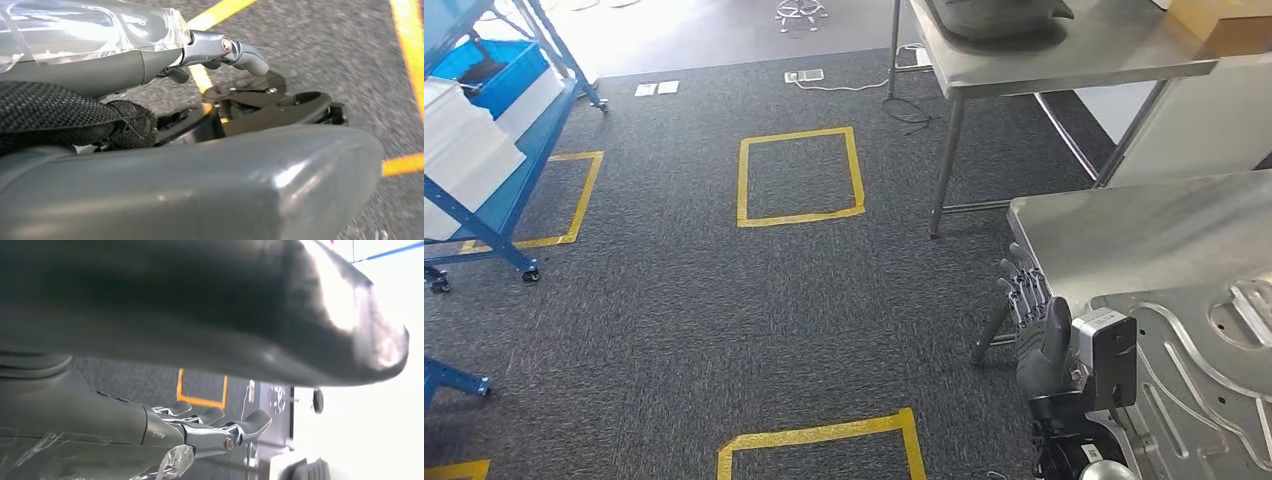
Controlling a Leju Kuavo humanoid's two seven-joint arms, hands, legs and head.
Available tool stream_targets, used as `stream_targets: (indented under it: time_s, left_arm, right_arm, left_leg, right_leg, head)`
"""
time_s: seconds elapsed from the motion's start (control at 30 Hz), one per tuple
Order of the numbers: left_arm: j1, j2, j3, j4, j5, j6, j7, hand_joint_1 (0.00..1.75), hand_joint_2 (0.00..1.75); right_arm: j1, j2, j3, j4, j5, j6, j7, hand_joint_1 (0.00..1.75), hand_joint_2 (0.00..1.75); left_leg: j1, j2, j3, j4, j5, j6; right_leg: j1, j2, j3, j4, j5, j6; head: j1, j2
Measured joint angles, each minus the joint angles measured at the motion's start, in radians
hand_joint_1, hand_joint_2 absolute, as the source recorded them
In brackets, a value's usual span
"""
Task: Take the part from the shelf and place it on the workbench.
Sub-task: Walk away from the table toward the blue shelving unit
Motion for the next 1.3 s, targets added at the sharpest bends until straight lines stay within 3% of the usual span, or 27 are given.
stream_targets:
  time_s: [0.1,0.17,0.23,0.3,0.37,0.43,0.47,0.5,0.53,0.6,0.67,0.73,0.8,0.87,0.93,0.97,1.0,1.03,1.1,1.17,1.23,1.3]
  left_arm:
    - [0.002,0.007,0.0,0.0,-0.002,0.007,0.024,0.0,0.0]
    - [0.005,0.01,-0.001,0.0,-0.003,0.008,0.028,0.0,0.0]
    - [0.007,0.013,-0.001,0.0,-0.003,0.01,0.034,0.0,0.0]
    - [0.007,0.017,-0.001,0.0,0.0,0.019,0.058,0.0,0.0]
    - [0.004,0.023,-0.001,0.0,0.003,0.03,0.096,0.0,0.0]
    - [0.001,0.031,-0.001,0.0,0.003,0.037,0.125,0.0,0.0]
    - [0.001,0.036,-0.001,0.0,0.002,0.04,0.132,0.0,0.0]
    - [0.002,0.04,-0.001,0.0,0.002,0.045,0.136,0.0,0.0]
    - [0.003,0.043,-0.001,0.0,0.003,0.052,0.136,0.0,0.0]
    - [0.005,0.048,-0.001,0.0,0.007,0.069,0.127,0.0,0.0]
    - [0.006,0.051,-0.001,0.0,0.013,0.083,0.103,0.0,0.0]
    - [0.009,0.053,-0.001,0.0,0.014,0.1,0.059,0.0,0.0]
    - [0.017,0.054,-0.001,0.0,0.014,0.127,-0.003,0.0,0.0]
    - [0.022,0.053,0.0,0.0,0.014,0.153,-0.06,0.0,0.0]
    - [0.023,0.052,0.003,0.0,0.024,0.168,-0.087,0.0,0.0]
    - [0.023,0.052,0.006,0.0,0.033,0.171,-0.086,0.0,0.0]
    - [0.023,0.052,0.01,0.0,0.044,0.175,-0.072,0.0,0.0]
    - [0.023,0.052,0.013,0.0,0.05,0.18,-0.047,0.0,0.0]
    - [0.025,0.053,0.018,0.0,0.052,0.196,0.034,0.0,0.0]
    - [0.024,0.052,0.019,0.0,0.037,0.219,0.121,0.0,0.0]
    - [0.023,0.052,0.017,0.0,0.02,0.245,0.166,0.0,0.0]
    - [0.025,0.05,0.014,0.0,0.009,0.265,0.17,0.0,0.0]
  right_arm:
    - [-0.002,0.006,0.009,0.0,0.012,0.004,-0.009,0.0,0.0]
    - [-0.003,0.009,0.013,0.0,0.016,0.004,-0.012,0.0,0.0]
    - [-0.004,0.011,0.017,0.0,0.017,0.005,-0.013,0.0,0.0]
    - [-0.006,0.014,0.02,0.0,0.024,0.008,-0.019,0.0,0.0]
    - [-0.006,0.016,0.026,0.001,0.041,0.016,-0.027,0.0,0.0]
    - [-0.006,0.02,0.036,0.004,0.066,0.027,-0.033,0.0,0.0]
    - [-0.006,0.022,0.042,0.007,0.084,0.033,-0.034,0.0,0.0]
    - [-0.007,0.025,0.049,0.01,0.105,0.035,-0.034,0.0,0.0]
    - [-0.009,0.027,0.056,0.013,0.126,0.036,-0.034,0.0,0.0]
    - [-0.013,0.034,0.068,0.018,0.152,0.028,-0.039,0.0,0.0]
    - [-0.01,0.041,0.078,0.024,0.154,0.017,-0.048,0.0,0.0]
    - [-0.003,0.049,0.085,0.033,0.145,0.006,-0.062,0.0,0.0]
    - [0.009,0.054,0.091,0.042,0.126,-0.001,-0.087,0.0,0.0]
    - [0.028,0.056,0.095,0.053,0.107,-0.006,-0.114,0.0,0.0]
    - [0.047,0.059,0.101,0.069,0.079,-0.011,-0.143,0.0,0.0]
    - [0.053,0.062,0.105,0.079,0.057,-0.013,-0.164,0.0,0.0]
    - [0.058,0.068,0.109,0.091,0.028,-0.012,-0.193,0.0,0.0]
    - [0.061,0.075,0.112,0.105,-0.001,-0.009,-0.225,0.0,0.0]
    - [0.066,0.092,0.123,0.136,-0.045,0.006,-0.286,0.0,0.0]
    - [0.064,0.108,0.141,0.172,-0.072,0.032,-0.325,0.0,0.0]
    - [0.058,0.129,0.165,0.217,-0.102,0.066,-0.353,0.0,0.0]
    - [0.05,0.153,0.19,0.268,-0.132,0.098,-0.38,0.0,0.0]
  left_leg:
    - [-0.007,0.048,0.111,-0.208,0.079,0.012]
    - [-0.017,0.058,0.132,-0.256,0.086,0.023]
    - [-0.017,0.035,0.135,-0.263,0.089,0.034]
    - [-0.012,0.013,0.146,-0.278,0.095,0.046]
    - [-0.011,-0.008,0.152,-0.284,0.098,0.054]
    - [-0.014,-0.033,0.153,-0.283,0.096,0.058]
    - [-0.014,-0.047,0.155,-0.283,0.095,0.058]
    - [-0.014,-0.062,0.157,-0.282,0.094,0.057]
    - [-0.013,-0.077,0.16,-0.28,0.091,0.055]
    - [-0.013,-0.105,0.161,-0.274,0.085,0.046]
    - [-0.011,-0.129,0.153,-0.268,0.082,0.036]
    - [-0.005,-0.145,0.145,-0.265,0.082,0.027]
    - [-0.004,-0.103,0.126,-0.228,0.062,0.018]
    - [-0.002,-0.036,0.068,-0.118,0.013,0.008]
    - [0.004,-0.012,-0.003,0.006,-0.027,0.002]
    - [0.006,-0.009,-0.018,0.03,-0.025,0.0]
    - [0.007,-0.007,-0.013,0.013,-0.005,0.001]
    - [0.008,-0.001,0.014,-0.042,0.027,0.003]
    - [0.001,0.038,0.088,-0.186,0.084,0.011]
    - [-0.009,0.062,0.122,-0.255,0.099,0.019]
    - [-0.014,0.042,0.122,-0.261,0.098,0.025]
    - [-0.009,0.019,0.131,-0.274,0.104,0.034]
  right_leg:
    - [0.003,-0.033,0.014,0.0,-0.011,0.012]
    - [0.006,-0.05,0.021,-0.003,-0.018,0.022]
    - [0.004,-0.061,0.03,-0.009,-0.022,0.033]
    - [0.001,-0.026,0.022,0.024,-0.049,0.04]
    - [0.002,0.029,-0.035,0.142,-0.106,0.039]
    - [0.003,0.048,-0.105,0.261,-0.143,0.038]
    - [0.004,0.05,-0.121,0.277,-0.134,0.037]
    - [0.003,0.053,-0.117,0.251,-0.104,0.036]
    - [0.002,0.062,-0.097,0.192,-0.061,0.036]
    - [-0.003,0.104,-0.046,0.062,0.003,0.034]
    - [-0.003,0.13,-0.026,0.01,0.016,0.03]
    - [0.001,0.111,-0.024,0.006,0.016,0.02]
    - [0.002,0.088,-0.02,0.003,0.016,0.008]
    - [0.005,0.064,-0.015,0.003,0.012,-0.001]
    - [0.007,0.036,-0.011,0.003,0.007,-0.006]
    - [0.007,0.024,-0.008,0.003,0.004,-0.007]
    - [0.007,0.012,-0.004,0.003,0.0,-0.007]
    - [0.007,0.0,0.002,0.002,-0.004,-0.005]
    - [0.009,-0.021,0.015,0.002,-0.014,0.002]
    - [0.011,-0.039,0.025,0.0,-0.022,0.012]
    - [0.011,-0.057,0.033,-0.008,-0.027,0.023]
    - [0.008,-0.04,0.038,0.0,-0.041,0.032]
  head:
    - [0.0,0.0]
    - [0.001,0.0]
    - [0.002,0.0]
    - [0.003,0.0]
    - [0.006,0.0]
    - [0.007,0.0]
    - [0.007,0.0]
    - [0.007,0.0]
    - [0.007,0.0]
    - [0.007,0.0]
    - [0.007,0.0]
    - [0.006,0.0]
    - [0.005,0.0]
    - [0.003,0.0]
    - [0.002,0.0]
    - [0.002,0.0]
    - [0.002,0.0]
    - [0.002,0.0]
    - [0.002,0.0]
    - [0.002,0.0]
    - [0.003,0.0]
    - [0.004,0.0]
